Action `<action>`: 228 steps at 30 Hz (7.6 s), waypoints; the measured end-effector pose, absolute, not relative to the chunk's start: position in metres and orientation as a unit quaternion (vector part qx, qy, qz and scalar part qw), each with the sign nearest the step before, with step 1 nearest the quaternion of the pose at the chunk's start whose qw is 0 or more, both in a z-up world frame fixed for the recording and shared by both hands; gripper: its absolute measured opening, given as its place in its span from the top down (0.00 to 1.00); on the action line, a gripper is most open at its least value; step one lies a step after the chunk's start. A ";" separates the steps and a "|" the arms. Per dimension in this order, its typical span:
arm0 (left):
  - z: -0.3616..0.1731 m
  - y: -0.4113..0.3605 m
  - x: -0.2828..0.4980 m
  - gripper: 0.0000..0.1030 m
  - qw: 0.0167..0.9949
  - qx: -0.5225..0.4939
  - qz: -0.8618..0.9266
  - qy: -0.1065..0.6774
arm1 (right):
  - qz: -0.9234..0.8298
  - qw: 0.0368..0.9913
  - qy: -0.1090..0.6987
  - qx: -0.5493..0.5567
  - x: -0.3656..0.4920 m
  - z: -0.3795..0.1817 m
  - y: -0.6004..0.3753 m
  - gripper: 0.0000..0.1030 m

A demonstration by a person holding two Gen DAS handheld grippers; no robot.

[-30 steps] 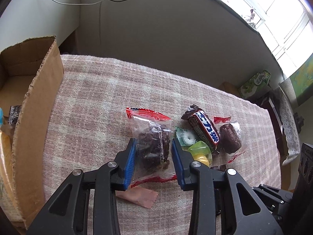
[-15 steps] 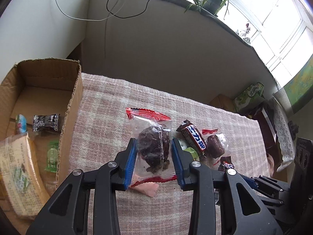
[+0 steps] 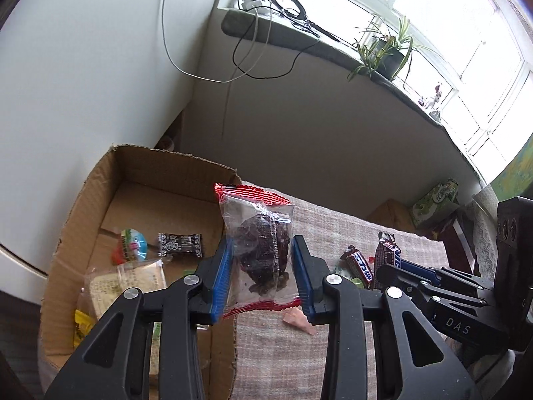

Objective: Organize snacks
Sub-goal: 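Carry the candy bag and Snickers bar over the box with both grippers, then open both grippers to drop the bag and Snickers into the box, then grasp the yellow ball candy cup with the left gripper while the right grasps the red-topped bag, then carry the candy cup and red-topped bag over the box with both grippers, then open both grippers to release the cup and bag into the box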

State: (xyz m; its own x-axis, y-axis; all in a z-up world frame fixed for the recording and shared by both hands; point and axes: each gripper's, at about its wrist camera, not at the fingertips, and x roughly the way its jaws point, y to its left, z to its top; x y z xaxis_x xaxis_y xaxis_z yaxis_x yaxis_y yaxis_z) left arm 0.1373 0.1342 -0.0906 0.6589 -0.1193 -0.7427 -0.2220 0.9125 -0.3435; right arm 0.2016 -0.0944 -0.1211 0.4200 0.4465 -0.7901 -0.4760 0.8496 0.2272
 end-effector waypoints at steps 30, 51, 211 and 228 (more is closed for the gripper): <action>-0.110 0.208 0.128 0.67 0.882 -0.205 0.076 0.418 | 0.348 0.813 0.462 -0.067 0.232 -0.134 0.058 0.71; -0.101 0.204 0.120 0.65 0.884 -0.192 0.098 0.415 | 0.353 0.820 0.445 -0.067 0.228 -0.121 0.053 0.67; -0.099 0.178 0.089 0.78 0.899 -0.166 0.048 0.403 | 0.387 0.804 0.450 -0.044 0.190 -0.117 0.009 0.71; -0.113 0.202 0.078 0.78 0.891 -0.177 0.063 0.414 | 0.396 0.785 0.472 -0.068 0.190 -0.143 0.053 0.71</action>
State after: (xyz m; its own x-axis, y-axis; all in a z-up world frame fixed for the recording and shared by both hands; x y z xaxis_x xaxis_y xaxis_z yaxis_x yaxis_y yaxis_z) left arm 0.0781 0.2025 -0.1127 0.6489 -0.0340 -0.7601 -0.2586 0.9297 -0.2623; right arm 0.1898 0.0529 -0.1427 0.2407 0.5580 -0.7941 -0.6863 0.6764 0.2673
